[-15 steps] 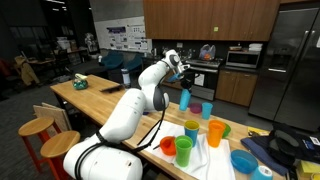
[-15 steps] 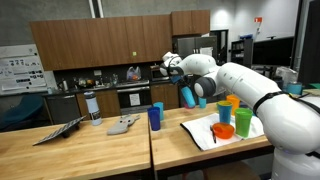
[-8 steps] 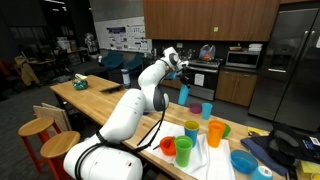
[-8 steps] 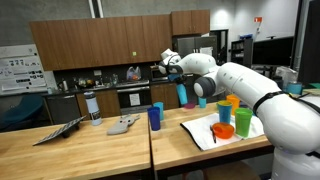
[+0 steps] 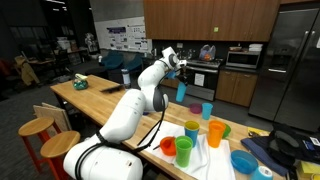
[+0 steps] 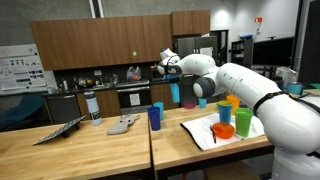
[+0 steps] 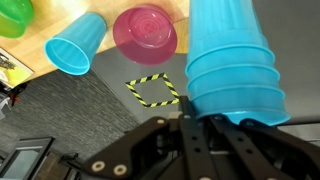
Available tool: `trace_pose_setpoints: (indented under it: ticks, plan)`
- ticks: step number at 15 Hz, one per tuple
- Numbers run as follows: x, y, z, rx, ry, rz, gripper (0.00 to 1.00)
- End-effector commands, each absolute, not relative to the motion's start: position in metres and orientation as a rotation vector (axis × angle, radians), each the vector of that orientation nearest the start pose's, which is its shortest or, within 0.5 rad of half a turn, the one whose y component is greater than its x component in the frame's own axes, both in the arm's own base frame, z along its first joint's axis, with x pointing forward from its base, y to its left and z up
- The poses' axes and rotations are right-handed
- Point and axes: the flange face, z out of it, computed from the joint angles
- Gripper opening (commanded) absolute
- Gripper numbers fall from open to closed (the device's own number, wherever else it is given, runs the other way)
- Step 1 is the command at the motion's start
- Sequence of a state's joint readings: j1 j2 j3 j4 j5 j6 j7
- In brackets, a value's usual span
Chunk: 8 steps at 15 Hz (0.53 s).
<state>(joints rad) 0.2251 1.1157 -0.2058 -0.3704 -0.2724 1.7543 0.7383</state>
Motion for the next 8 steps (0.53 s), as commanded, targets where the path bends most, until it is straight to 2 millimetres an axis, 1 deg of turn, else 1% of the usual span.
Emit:
trace_pose_setpoints:
  ticks: [1,4,5,8]
  plan:
    - [0.801,0.104,0.445,-3.22,0.935,-0.756,0.09]
    - [0.802,0.101,0.442,-3.223,0.941,-0.75,0.09]
    - [0.802,0.101,0.442,-3.223,0.941,-0.75,0.02]
    - [0.8,0.125,0.436,-3.265,0.873,-0.793,0.02]
